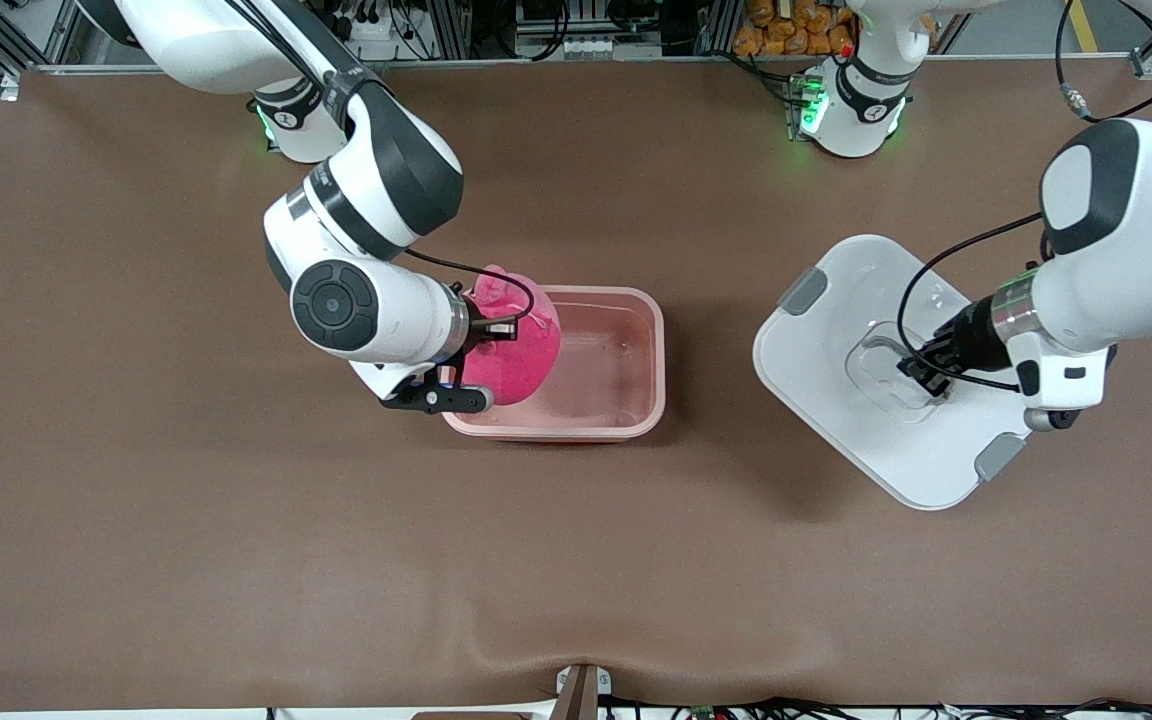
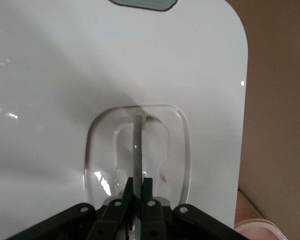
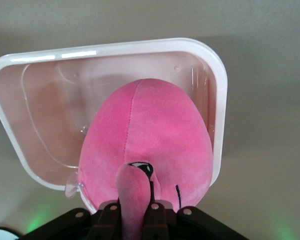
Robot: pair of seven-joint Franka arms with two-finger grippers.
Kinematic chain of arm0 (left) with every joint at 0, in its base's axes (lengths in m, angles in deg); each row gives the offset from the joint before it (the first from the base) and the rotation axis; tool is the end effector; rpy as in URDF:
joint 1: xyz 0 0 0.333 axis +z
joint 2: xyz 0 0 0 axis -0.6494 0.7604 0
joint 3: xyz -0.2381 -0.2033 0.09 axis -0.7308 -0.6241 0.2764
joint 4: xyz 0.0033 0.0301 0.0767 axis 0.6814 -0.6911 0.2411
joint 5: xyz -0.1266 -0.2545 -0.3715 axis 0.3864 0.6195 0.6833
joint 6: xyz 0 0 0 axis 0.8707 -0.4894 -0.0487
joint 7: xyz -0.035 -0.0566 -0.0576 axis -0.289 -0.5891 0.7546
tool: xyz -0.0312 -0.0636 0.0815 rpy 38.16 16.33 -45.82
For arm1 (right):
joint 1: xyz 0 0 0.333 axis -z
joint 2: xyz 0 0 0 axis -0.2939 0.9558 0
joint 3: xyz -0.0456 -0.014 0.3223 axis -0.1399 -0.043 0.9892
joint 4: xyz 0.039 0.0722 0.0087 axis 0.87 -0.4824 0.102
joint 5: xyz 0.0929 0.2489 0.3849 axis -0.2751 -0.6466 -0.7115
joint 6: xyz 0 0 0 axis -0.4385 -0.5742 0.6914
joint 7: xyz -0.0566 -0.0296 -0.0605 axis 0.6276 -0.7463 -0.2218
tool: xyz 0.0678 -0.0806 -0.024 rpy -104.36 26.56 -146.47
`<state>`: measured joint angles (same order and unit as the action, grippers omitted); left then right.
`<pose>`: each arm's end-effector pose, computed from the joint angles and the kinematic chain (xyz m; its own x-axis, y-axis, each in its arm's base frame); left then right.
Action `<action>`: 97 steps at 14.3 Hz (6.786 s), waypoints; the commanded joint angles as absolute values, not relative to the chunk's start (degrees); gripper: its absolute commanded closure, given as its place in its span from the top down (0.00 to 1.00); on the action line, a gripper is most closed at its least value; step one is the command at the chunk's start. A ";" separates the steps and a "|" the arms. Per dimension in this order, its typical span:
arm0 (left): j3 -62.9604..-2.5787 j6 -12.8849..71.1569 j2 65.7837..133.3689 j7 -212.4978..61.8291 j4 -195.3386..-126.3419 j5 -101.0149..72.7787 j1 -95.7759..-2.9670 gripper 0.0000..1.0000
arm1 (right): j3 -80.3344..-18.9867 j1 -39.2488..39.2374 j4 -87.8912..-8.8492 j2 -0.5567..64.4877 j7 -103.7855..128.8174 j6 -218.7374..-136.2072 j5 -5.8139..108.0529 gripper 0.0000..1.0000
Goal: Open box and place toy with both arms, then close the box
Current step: 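Lower the pink plush into the open pink box with the right gripper, then open the right gripper and withdraw it while the left gripper brings the lid, then lower the lid onto the box with the left gripper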
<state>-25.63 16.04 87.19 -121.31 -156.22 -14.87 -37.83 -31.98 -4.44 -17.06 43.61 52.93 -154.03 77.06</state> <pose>0.6894 -0.1054 0.4561 0.6801 0.7085 -0.1885 0.7271 -0.6847 0.0498 0.6667 0.4207 0.4211 0.9461 -0.0507 -0.3197 -0.1024 -0.9838 -0.1469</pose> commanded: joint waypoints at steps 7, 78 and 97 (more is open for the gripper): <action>-26.22 14.89 86.08 -114.50 -157.63 -13.53 -34.61 0.00 | -32.35 -6.02 -18.17 45.68 54.02 -158.71 80.67 0.00; -31.57 11.90 86.52 -127.65 -151.75 -13.53 -34.78 0.00 | -32.61 -3.40 -21.51 41.21 56.86 -174.36 86.12 1.00; -40.37 34.75 99.25 -192.51 -146.57 -33.46 -58.06 0.00 | -45.77 15.07 -32.76 13.08 13.17 -150.81 85.77 1.00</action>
